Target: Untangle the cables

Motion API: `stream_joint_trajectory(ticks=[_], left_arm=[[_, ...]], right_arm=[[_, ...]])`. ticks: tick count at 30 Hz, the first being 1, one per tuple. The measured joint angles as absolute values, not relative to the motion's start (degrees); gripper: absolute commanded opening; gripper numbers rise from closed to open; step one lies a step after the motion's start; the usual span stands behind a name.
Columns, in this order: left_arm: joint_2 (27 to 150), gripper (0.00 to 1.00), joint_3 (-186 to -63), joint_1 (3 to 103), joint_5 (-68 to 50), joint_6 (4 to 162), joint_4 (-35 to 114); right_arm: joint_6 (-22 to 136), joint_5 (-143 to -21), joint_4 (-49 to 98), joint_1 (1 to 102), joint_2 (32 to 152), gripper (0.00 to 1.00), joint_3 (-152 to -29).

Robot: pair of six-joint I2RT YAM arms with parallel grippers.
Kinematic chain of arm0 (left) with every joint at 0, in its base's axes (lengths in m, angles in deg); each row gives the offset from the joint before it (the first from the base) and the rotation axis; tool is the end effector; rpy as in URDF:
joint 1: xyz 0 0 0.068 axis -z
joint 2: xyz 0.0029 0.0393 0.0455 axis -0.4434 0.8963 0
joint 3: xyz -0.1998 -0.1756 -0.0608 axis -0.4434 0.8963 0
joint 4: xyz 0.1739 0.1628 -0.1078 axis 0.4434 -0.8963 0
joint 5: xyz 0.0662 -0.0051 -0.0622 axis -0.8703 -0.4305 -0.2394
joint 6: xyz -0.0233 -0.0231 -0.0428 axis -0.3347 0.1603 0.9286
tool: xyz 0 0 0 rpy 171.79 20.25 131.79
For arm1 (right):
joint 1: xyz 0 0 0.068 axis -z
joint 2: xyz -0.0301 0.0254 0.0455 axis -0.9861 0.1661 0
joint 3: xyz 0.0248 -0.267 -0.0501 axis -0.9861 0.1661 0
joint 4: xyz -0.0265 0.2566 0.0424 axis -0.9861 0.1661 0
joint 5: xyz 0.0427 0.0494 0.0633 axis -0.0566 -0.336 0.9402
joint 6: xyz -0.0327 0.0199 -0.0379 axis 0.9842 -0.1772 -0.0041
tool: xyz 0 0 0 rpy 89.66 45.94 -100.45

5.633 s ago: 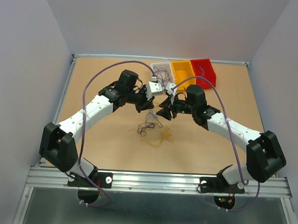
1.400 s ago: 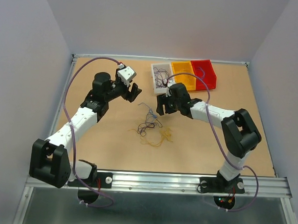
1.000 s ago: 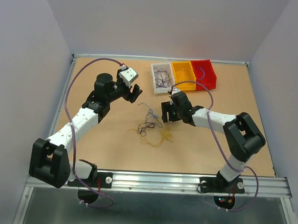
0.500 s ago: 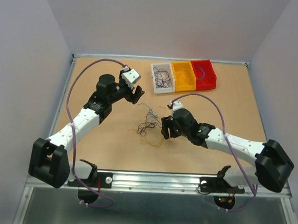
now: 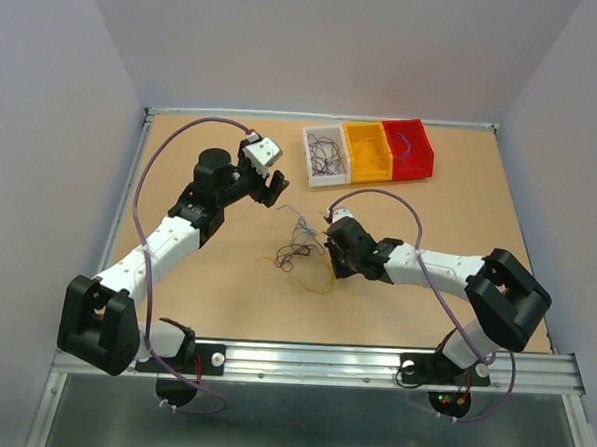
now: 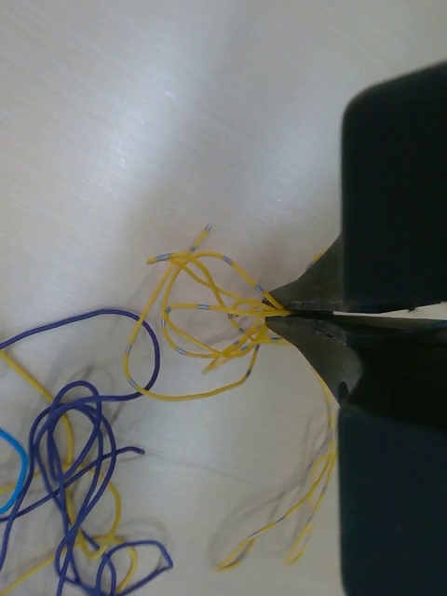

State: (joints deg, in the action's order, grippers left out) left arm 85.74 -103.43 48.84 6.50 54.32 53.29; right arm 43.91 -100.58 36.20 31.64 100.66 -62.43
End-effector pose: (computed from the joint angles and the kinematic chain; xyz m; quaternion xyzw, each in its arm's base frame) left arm 0.2686 -0.1267 0.3223 0.3717 0.6350 -0.1837 0.6519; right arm 0.2052 0.2238 0.1683 -0.2062 0.9256 0.0944 0.3030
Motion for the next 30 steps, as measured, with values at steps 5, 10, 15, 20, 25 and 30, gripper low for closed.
stream_joint_trajectory(ticks=[5, 10, 15, 20, 25, 30], left_arm=[[85.7, 0.77, -103.4, 48.9, 6.3, 54.3, 53.6], [85.7, 0.77, -103.4, 49.1, 6.3, 54.3, 53.6], [85.6, 0.78, -102.6, 49.2, 6.6, 54.2, 54.2], [85.3, 0.8, -101.1, 49.2, 9.5, 54.2, 54.6], [83.5, 0.81, -99.0, 49.2, 14.9, 54.4, 56.3], [81.4, 0.81, -97.1, 49.2, 19.0, 54.4, 58.3]], right_arm=[[43.8, -103.5, 36.9, 31.6, 92.9, 0.0, -62.4], [44.2, -108.3, 37.4, 31.7, 86.2, 0.01, -64.4], [45.9, -113.7, 38.6, 32.1, 85.6, 0.01, -72.1], [47.1, -115.4, 38.5, 34.2, 85.6, 0.01, -79.9], [47.8, -116.0, 38.5, 34.9, 86.6, 0.01, -83.3], [48.4, -117.1, 38.7, 35.1, 88.7, 0.0, -85.1]])
